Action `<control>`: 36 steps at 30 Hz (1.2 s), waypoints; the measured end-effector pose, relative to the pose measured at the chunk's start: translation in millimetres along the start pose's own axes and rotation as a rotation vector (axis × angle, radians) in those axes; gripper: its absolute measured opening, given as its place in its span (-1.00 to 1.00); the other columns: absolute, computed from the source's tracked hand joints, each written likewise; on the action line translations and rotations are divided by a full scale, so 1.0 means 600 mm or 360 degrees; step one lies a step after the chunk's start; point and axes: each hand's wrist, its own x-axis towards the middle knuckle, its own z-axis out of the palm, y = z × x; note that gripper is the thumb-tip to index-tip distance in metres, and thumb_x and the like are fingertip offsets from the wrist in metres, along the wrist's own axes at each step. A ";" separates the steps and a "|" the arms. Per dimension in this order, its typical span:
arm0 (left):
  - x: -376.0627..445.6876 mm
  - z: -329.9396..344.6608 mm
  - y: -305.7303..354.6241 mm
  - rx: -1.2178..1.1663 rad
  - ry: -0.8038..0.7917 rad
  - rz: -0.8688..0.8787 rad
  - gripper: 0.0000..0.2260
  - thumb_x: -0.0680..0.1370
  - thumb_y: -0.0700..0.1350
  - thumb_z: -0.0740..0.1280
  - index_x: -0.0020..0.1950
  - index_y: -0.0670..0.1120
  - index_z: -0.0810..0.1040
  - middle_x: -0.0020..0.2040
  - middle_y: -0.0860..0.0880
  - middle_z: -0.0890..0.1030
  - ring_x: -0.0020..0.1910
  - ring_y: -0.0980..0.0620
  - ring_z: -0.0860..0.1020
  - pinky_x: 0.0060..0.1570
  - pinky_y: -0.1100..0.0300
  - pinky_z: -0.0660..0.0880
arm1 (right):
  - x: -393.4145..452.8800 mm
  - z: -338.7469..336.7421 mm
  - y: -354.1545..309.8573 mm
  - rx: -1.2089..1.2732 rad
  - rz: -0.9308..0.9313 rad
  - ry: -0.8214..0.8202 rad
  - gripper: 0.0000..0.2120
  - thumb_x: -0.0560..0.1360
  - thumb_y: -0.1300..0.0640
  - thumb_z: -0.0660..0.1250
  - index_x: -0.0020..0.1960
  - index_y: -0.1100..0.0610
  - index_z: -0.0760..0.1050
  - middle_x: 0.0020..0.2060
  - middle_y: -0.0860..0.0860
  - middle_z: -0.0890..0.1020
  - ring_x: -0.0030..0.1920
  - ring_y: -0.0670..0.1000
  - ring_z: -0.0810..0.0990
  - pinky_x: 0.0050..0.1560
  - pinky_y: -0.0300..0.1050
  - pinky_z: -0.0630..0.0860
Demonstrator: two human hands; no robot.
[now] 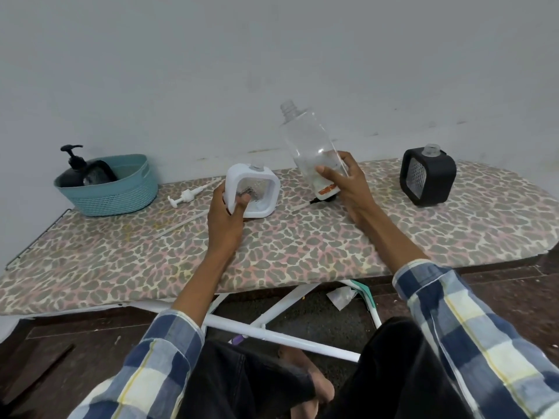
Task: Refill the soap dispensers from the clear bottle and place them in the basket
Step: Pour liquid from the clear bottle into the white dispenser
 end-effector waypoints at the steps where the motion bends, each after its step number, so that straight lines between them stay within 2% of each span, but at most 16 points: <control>1: 0.002 0.000 0.001 0.0000 -0.0002 -0.0004 -0.54 0.68 0.13 0.37 0.54 0.06 0.40 0.31 0.07 0.58 0.26 -0.01 0.62 0.26 -0.04 0.60 | -0.001 -0.001 0.001 0.0051 0.0018 -0.0019 -0.53 0.51 0.10 0.60 0.37 0.05 0.57 0.23 0.14 0.71 0.15 0.20 0.75 -0.02 0.15 0.73; 3: 0.010 -0.002 0.002 -0.0019 -0.0011 -0.0019 -0.56 0.68 0.15 0.37 0.53 0.09 0.41 0.31 0.07 0.59 0.23 0.00 0.64 0.19 -0.06 0.65 | -0.002 -0.005 0.003 0.0097 0.0021 -0.0038 -0.53 0.52 0.11 0.59 0.39 0.03 0.56 0.27 0.14 0.69 0.16 0.17 0.74 -0.04 0.07 0.71; 6: 0.018 -0.002 0.008 -0.0087 -0.0051 0.0049 -0.58 0.72 0.05 0.34 0.56 0.00 0.44 0.31 0.04 0.61 0.14 0.21 0.66 -0.08 0.27 0.65 | -0.001 -0.016 0.003 0.0075 -0.0025 0.0014 -0.46 0.45 0.11 0.66 0.34 -0.01 0.50 0.28 0.15 0.65 0.17 0.15 0.73 0.04 0.09 0.70; 7: 0.020 -0.002 0.010 -0.0111 -0.0072 0.0071 -0.60 0.73 0.02 0.33 0.57 -0.02 0.44 0.29 0.06 0.61 0.13 0.26 0.65 -0.12 0.31 0.64 | -0.001 -0.020 0.005 0.0051 -0.0029 0.0025 -0.45 0.43 0.11 0.67 0.32 -0.03 0.49 0.29 0.17 0.64 0.17 0.16 0.72 0.05 0.10 0.71; 9: 0.022 -0.005 0.007 -0.0154 -0.0111 0.0085 -0.60 0.73 0.02 0.33 0.56 0.00 0.45 0.28 0.11 0.62 0.20 0.22 0.65 -0.08 0.26 0.66 | -0.002 -0.024 0.007 0.0027 -0.0029 0.0014 -0.45 0.41 0.11 0.69 0.28 -0.06 0.49 0.30 0.19 0.64 0.17 0.20 0.72 0.06 0.18 0.72; 11: 0.020 -0.009 0.002 -0.0184 -0.0141 0.0085 -0.57 0.72 0.06 0.34 0.58 0.04 0.44 0.34 0.09 0.62 0.28 0.12 0.64 0.10 0.11 0.68 | -0.003 -0.028 0.002 0.0027 -0.0053 0.0015 -0.46 0.41 0.10 0.69 0.27 -0.06 0.51 0.29 0.16 0.66 0.19 0.23 0.72 0.05 0.21 0.72; 14: 0.019 -0.011 -0.007 -0.0242 -0.0144 0.0078 -0.56 0.73 0.03 0.33 0.61 0.04 0.40 0.42 0.03 0.59 0.33 0.12 0.62 0.27 0.01 0.64 | -0.004 -0.039 -0.003 0.0004 -0.0076 0.0020 -0.52 0.43 0.16 0.66 0.25 0.00 0.54 0.23 0.04 0.69 0.15 0.08 0.73 -0.02 0.02 0.70; 17: 0.020 -0.011 -0.008 -0.0253 -0.0126 0.0094 -0.55 0.73 0.03 0.33 0.63 0.06 0.38 0.46 0.02 0.57 0.37 0.10 0.59 0.30 0.00 0.62 | -0.003 -0.046 0.001 -0.0034 -0.0087 0.0013 -0.51 0.42 0.15 0.67 0.28 0.07 0.57 0.28 0.03 0.66 0.22 0.10 0.71 0.01 -0.01 0.69; 20: 0.023 -0.010 -0.011 -0.0266 -0.0135 0.0095 -0.55 0.74 -0.01 0.32 0.64 0.05 0.36 0.45 0.02 0.56 0.35 0.16 0.59 0.24 0.12 0.64 | -0.002 -0.046 0.003 -0.0100 -0.0097 0.0007 -0.49 0.42 0.11 0.68 0.30 0.06 0.59 0.31 0.01 0.65 0.22 0.07 0.70 0.09 0.05 0.70; 23: 0.024 -0.010 -0.011 -0.0306 -0.0123 0.0045 -0.54 0.74 -0.03 0.32 0.65 0.05 0.35 0.43 0.05 0.55 0.33 0.20 0.58 0.17 0.20 0.64 | 0.004 -0.048 0.007 -0.0099 -0.0101 -0.0027 -0.50 0.42 0.13 0.68 0.29 0.09 0.58 0.23 -0.04 0.66 0.21 0.06 0.69 0.18 0.18 0.68; 26: 0.027 -0.010 -0.017 -0.0328 -0.0118 0.0016 -0.53 0.74 -0.01 0.32 0.65 0.07 0.34 0.46 0.05 0.54 0.36 0.14 0.58 0.22 0.11 0.65 | 0.005 -0.049 0.005 0.0012 -0.0064 -0.0042 -0.49 0.40 0.11 0.67 0.28 0.09 0.58 0.22 -0.04 0.67 0.25 0.17 0.69 0.21 0.23 0.67; 28: 0.028 -0.010 -0.020 -0.0352 -0.0127 0.0013 -0.52 0.73 0.01 0.32 0.65 0.08 0.34 0.50 0.01 0.53 0.40 0.05 0.58 0.29 -0.04 0.64 | 0.002 -0.048 0.001 -0.0001 -0.0070 -0.0050 -0.48 0.37 0.08 0.67 0.26 0.05 0.57 0.21 -0.05 0.69 0.23 0.15 0.71 0.17 0.17 0.68; 30: 0.028 -0.010 -0.022 -0.0354 -0.0128 0.0019 -0.56 0.73 0.02 0.32 0.61 0.12 0.38 0.48 0.03 0.54 0.41 0.04 0.58 0.33 -0.11 0.61 | 0.001 -0.047 0.001 -0.0123 -0.0115 -0.0060 -0.50 0.37 0.09 0.70 0.23 0.00 0.58 0.24 -0.02 0.69 0.24 0.14 0.70 0.16 0.15 0.68; 33: 0.027 -0.010 -0.019 -0.0334 -0.0127 0.0042 -0.63 0.74 0.02 0.31 0.55 0.21 0.39 0.45 0.09 0.56 0.40 0.09 0.57 0.38 -0.12 0.57 | 0.002 -0.048 0.003 -0.0242 -0.0166 -0.0052 -0.53 0.39 0.13 0.70 0.22 0.00 0.59 0.29 0.07 0.66 0.25 0.14 0.68 0.15 0.15 0.68; 36: 0.025 -0.009 -0.017 -0.0314 -0.0136 0.0080 -0.63 0.76 0.00 0.27 0.58 0.19 0.38 0.44 0.14 0.55 0.39 0.18 0.56 0.37 -0.01 0.58 | 0.001 -0.052 -0.001 -0.0266 -0.0152 -0.0071 -0.50 0.38 0.10 0.71 0.25 -0.02 0.60 0.33 0.02 0.64 0.31 0.09 0.66 0.27 0.23 0.65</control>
